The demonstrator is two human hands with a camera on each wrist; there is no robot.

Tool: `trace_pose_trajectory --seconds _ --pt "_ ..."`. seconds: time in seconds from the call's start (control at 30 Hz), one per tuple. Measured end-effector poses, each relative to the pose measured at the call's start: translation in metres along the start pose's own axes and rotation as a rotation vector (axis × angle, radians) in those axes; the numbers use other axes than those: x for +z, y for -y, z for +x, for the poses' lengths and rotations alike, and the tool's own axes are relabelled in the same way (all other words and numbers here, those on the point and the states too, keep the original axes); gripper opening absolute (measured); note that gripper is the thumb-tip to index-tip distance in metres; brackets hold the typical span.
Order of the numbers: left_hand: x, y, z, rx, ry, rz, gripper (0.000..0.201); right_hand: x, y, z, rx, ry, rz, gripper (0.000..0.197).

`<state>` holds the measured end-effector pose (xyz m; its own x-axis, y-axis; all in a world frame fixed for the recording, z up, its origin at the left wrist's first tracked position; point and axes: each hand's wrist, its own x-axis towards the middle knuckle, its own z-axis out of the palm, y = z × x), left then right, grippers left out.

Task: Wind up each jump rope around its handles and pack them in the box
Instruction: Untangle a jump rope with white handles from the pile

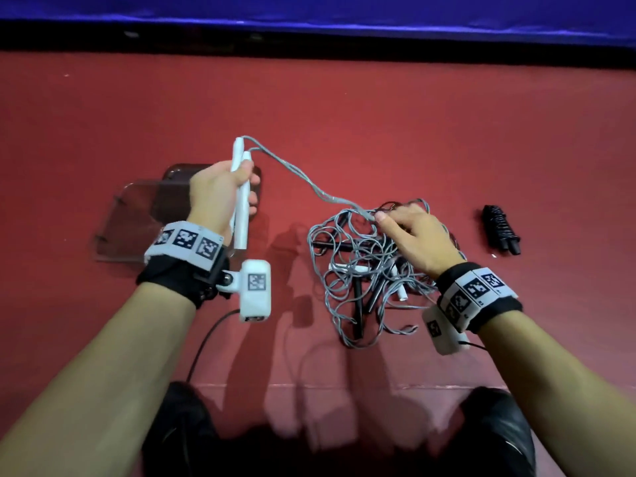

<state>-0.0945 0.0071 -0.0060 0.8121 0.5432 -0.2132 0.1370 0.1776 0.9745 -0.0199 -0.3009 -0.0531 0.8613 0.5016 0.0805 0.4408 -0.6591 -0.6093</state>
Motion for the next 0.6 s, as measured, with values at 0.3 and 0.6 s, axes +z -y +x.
trace_pose_trajectory --seconds 0.3,0.6 --pt "0.049 -0.014 -0.042 -0.027 0.702 0.305 0.008 0.010 0.067 0.008 -0.149 0.053 0.588 0.058" --pt "0.047 -0.002 -0.046 -0.075 0.635 0.362 0.020 0.011 0.061 0.005 0.016 -0.094 0.729 0.016"
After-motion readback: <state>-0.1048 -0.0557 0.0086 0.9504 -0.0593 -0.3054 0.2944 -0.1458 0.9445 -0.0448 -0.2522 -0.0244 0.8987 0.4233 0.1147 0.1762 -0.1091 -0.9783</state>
